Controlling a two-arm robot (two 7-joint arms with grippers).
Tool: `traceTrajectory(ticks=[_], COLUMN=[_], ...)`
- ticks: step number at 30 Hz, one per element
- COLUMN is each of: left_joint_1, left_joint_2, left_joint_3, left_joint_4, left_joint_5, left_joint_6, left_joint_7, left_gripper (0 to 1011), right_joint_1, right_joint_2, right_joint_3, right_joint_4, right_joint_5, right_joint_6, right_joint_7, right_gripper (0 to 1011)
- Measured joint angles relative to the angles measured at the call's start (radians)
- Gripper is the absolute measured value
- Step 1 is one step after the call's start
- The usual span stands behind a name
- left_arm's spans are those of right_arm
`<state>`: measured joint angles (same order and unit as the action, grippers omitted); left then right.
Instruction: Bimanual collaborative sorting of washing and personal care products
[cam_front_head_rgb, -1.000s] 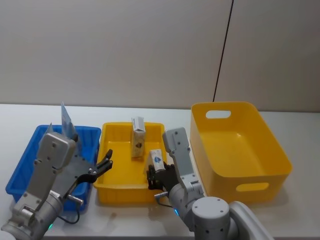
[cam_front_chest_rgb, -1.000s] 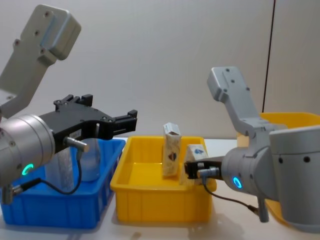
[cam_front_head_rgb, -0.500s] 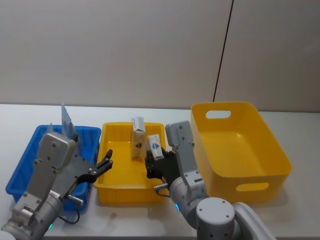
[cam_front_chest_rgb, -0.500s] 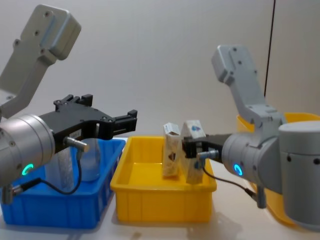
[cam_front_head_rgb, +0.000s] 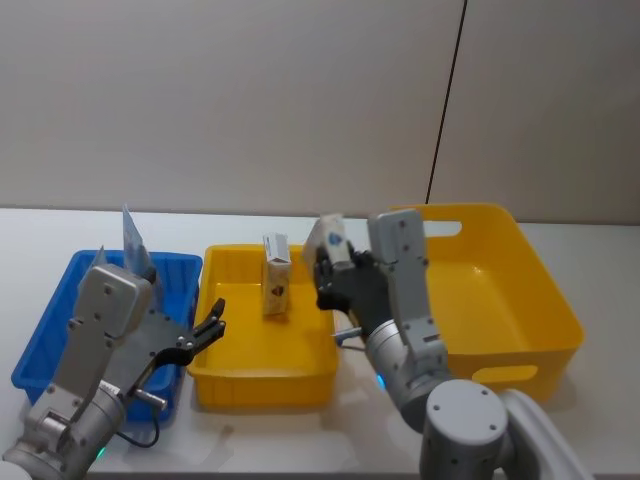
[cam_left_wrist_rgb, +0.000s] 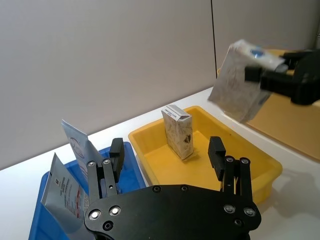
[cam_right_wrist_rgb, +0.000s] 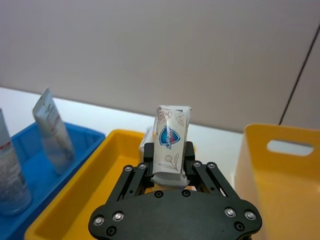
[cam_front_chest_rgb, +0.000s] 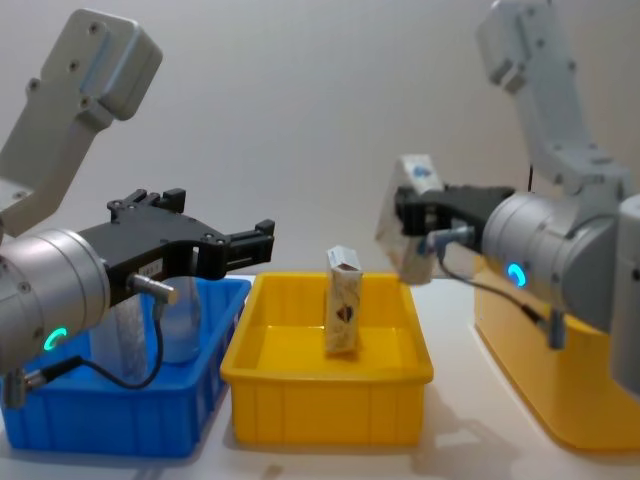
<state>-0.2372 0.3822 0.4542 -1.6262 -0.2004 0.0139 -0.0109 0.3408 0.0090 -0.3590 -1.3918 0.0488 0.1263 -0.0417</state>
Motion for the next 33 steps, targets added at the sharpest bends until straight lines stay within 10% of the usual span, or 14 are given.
traceTrajectory(ticks=[33], left_joint_1=[0.0], left_joint_2=[0.0], left_joint_3=[0.0], left_joint_4=[0.0], left_joint_5=[0.0], left_joint_6=[0.0], left_joint_7=[0.0], left_gripper=[1001], right_joint_1=[-0.043], right_joint_2=[0.103], right_joint_3=[0.159], right_joint_4=[-0.167], right_joint_5=[-0.085], right_joint_6=[0.214], right_joint_7=[-0.086], right_gripper=[219])
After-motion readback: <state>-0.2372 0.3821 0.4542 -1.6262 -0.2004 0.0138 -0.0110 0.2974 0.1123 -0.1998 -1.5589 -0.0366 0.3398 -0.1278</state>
